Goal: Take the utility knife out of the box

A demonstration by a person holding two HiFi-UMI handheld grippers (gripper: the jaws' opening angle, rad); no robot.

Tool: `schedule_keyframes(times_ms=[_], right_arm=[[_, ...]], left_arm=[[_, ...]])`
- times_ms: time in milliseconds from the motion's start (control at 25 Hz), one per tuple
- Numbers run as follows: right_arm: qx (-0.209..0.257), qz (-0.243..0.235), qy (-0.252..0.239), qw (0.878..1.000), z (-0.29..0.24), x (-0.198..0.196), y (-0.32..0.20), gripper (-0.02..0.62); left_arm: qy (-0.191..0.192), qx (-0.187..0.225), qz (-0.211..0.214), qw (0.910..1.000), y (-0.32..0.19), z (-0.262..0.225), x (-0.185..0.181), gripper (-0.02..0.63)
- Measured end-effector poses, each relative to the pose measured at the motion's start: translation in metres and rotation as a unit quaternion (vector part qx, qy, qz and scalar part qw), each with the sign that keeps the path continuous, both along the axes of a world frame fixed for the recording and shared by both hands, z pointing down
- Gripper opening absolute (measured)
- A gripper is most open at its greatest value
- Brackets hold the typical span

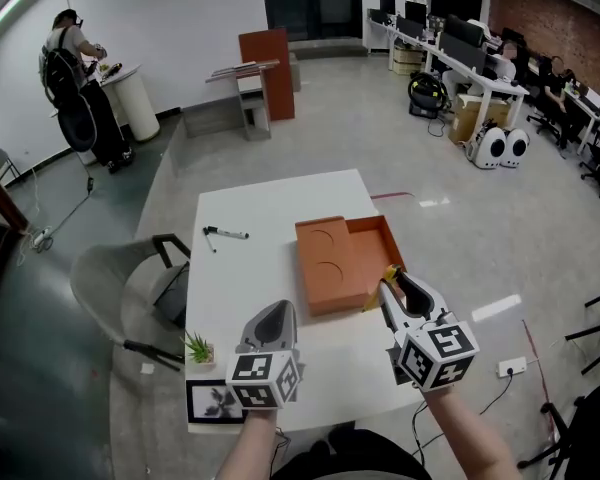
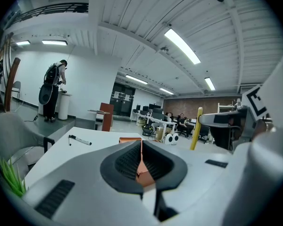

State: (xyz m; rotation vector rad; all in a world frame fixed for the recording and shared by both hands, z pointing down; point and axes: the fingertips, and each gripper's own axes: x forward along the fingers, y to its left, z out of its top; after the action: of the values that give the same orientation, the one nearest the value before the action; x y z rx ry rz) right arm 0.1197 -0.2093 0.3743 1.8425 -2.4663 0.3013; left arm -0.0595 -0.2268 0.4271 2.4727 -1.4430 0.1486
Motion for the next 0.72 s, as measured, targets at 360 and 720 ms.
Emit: schedule_keyframes(times_ms=[360,720], right_arm=[[-0.004,-0.002,-0.015,1.0,0.002,-0.008,0.015,0.127],[-0.01,-0.003,-0.012,1.0,0.01,-0.013,0.019,0.127]], left_arm=[[0.0,0.001,0.003,1.0,0.008,-0.001,-0.005,0.015],[-0.001,0.001,0.006,1.0,0.009,0.0,-0.005,0.015]])
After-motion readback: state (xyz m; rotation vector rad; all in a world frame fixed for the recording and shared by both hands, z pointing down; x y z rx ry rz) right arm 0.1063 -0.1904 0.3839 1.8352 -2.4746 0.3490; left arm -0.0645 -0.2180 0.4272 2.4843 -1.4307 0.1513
